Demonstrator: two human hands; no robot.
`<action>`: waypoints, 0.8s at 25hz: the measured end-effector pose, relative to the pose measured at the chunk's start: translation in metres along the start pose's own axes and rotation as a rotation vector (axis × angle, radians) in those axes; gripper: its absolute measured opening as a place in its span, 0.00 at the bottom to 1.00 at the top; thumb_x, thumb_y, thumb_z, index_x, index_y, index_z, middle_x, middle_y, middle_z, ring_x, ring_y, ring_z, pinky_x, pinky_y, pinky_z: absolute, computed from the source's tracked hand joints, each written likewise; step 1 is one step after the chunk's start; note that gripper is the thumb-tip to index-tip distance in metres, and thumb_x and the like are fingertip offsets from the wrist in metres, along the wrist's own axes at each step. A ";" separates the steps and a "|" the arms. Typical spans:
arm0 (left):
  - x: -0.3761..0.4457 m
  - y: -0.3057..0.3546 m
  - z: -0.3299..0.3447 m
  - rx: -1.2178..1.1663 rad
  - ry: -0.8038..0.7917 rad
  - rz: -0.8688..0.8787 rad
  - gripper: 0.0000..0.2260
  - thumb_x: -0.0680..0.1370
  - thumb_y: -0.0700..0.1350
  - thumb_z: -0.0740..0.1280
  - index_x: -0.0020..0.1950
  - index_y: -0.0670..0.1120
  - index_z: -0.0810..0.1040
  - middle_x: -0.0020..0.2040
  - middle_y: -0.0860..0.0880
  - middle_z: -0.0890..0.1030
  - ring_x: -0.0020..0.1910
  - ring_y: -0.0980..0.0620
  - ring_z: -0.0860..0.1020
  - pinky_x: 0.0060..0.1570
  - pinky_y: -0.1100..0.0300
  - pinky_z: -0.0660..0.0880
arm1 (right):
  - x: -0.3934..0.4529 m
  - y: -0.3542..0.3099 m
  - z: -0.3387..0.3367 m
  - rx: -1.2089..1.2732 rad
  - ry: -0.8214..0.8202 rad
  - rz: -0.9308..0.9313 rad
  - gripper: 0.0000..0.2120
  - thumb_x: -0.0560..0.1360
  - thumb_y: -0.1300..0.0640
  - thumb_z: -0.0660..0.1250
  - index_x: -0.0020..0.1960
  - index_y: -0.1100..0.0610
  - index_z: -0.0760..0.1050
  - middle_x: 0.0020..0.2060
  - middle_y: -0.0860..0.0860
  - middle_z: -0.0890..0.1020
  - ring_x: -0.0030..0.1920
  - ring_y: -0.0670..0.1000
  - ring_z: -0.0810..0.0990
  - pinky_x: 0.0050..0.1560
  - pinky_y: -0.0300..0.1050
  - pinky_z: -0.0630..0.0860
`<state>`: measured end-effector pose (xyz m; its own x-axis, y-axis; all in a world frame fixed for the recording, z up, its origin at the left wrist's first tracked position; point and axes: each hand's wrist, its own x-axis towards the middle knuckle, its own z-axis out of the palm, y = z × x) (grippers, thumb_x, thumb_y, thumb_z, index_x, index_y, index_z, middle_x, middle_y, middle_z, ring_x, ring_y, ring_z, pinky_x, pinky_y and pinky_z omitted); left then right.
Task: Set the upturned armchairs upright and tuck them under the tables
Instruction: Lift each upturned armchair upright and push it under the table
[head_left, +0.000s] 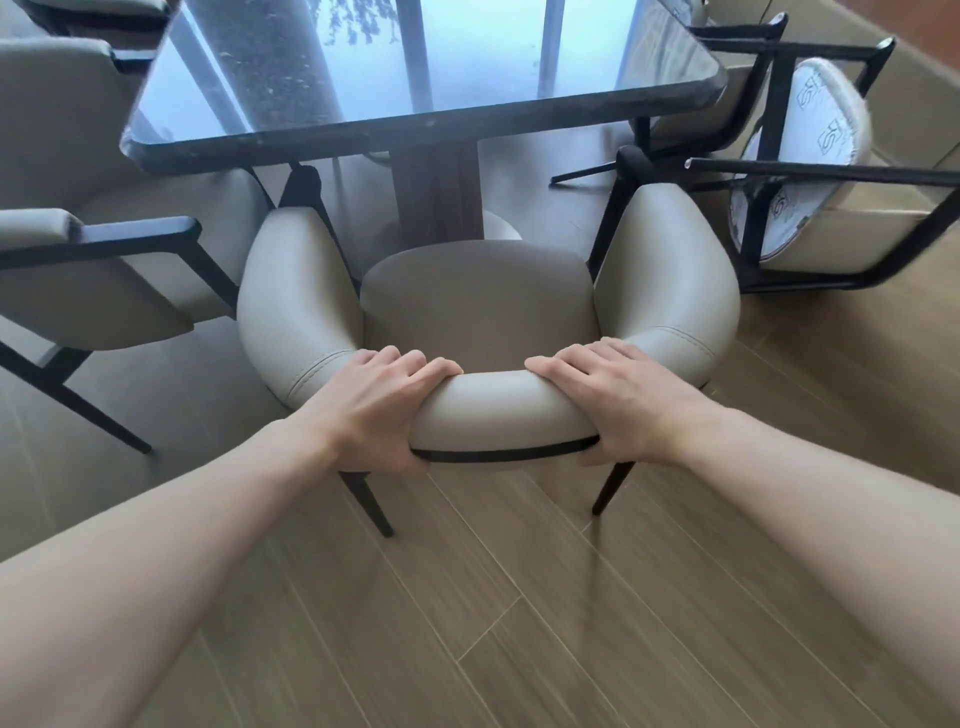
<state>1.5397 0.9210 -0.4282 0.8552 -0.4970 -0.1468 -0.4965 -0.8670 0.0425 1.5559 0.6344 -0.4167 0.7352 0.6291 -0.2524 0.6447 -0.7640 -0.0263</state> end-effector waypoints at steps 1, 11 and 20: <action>0.000 -0.002 0.000 0.004 -0.002 0.010 0.41 0.59 0.64 0.73 0.70 0.57 0.67 0.51 0.54 0.75 0.48 0.48 0.74 0.50 0.55 0.72 | 0.002 0.005 -0.002 0.010 -0.023 -0.008 0.49 0.63 0.36 0.72 0.78 0.47 0.55 0.65 0.47 0.71 0.65 0.53 0.71 0.73 0.55 0.60; 0.017 -0.005 -0.013 0.114 -0.167 0.017 0.43 0.61 0.69 0.69 0.73 0.59 0.59 0.53 0.55 0.72 0.48 0.50 0.74 0.45 0.56 0.73 | 0.022 0.031 -0.009 -0.187 -0.104 -0.205 0.47 0.64 0.32 0.68 0.76 0.50 0.55 0.59 0.48 0.75 0.54 0.54 0.76 0.51 0.54 0.76; 0.056 -0.016 -0.020 0.059 -0.155 -0.073 0.40 0.60 0.69 0.71 0.68 0.61 0.62 0.49 0.56 0.70 0.48 0.50 0.75 0.37 0.56 0.70 | 0.060 0.073 -0.022 -0.234 -0.100 -0.224 0.50 0.63 0.32 0.71 0.76 0.47 0.51 0.61 0.47 0.74 0.57 0.53 0.76 0.54 0.53 0.76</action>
<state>1.5988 0.9065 -0.4173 0.8584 -0.4175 -0.2981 -0.4459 -0.8945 -0.0313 1.6517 0.6200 -0.4127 0.5534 0.7514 -0.3592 0.8269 -0.5475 0.1285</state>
